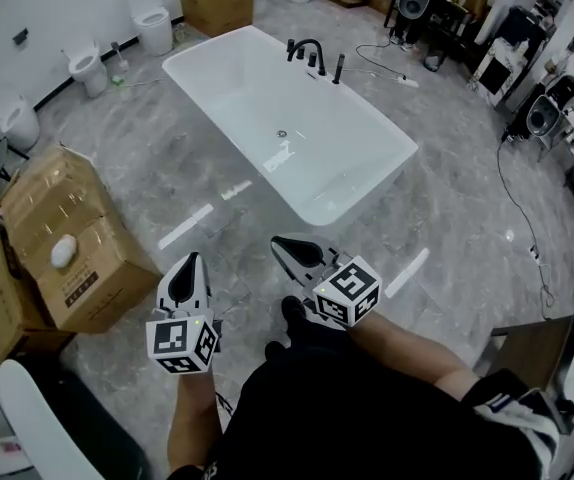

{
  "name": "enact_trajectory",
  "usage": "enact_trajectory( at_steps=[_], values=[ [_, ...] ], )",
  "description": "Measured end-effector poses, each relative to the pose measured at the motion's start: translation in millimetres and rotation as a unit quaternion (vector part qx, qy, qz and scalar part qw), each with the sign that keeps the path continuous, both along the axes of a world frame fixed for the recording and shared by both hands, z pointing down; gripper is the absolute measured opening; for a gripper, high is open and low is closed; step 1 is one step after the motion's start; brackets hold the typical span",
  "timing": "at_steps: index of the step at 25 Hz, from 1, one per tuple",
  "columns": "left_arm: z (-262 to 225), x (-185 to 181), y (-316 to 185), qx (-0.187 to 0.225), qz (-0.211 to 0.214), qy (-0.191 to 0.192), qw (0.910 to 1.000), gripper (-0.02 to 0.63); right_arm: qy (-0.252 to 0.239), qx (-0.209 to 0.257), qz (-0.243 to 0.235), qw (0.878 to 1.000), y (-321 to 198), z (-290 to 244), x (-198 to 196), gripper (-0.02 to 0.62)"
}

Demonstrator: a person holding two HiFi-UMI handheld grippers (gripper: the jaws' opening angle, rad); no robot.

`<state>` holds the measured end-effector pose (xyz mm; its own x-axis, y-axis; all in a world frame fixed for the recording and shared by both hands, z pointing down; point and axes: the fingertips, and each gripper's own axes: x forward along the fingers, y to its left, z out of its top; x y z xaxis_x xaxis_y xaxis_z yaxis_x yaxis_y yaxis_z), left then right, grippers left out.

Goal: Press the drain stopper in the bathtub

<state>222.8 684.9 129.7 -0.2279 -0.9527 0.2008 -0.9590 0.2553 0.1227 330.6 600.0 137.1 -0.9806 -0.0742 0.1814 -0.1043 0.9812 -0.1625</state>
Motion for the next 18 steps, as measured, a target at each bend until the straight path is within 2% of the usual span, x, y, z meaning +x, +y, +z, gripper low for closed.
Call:
enact_trajectory(
  at_steps=[8, 13, 18],
  values=[
    [22.6, -57.5, -67.8, -0.028, 0.0, 0.005, 0.9996, 0.009, 0.0, -0.03, -0.005, 1.0, -70.4, 26.8, -65.7, 0.014],
    [42.6, -114.6, -138.0, -0.048, 0.001, 0.006, 0.9988, 0.009, 0.006, -0.043, -0.01, 0.999, -142.9, 50.8, -128.1, 0.014],
    [65.3, -164.2, -218.1, -0.076, 0.015, 0.022, 0.9968, 0.009, 0.034, -0.06, -0.02, 0.997, -213.6, 75.0, -182.4, 0.014]
  ],
)
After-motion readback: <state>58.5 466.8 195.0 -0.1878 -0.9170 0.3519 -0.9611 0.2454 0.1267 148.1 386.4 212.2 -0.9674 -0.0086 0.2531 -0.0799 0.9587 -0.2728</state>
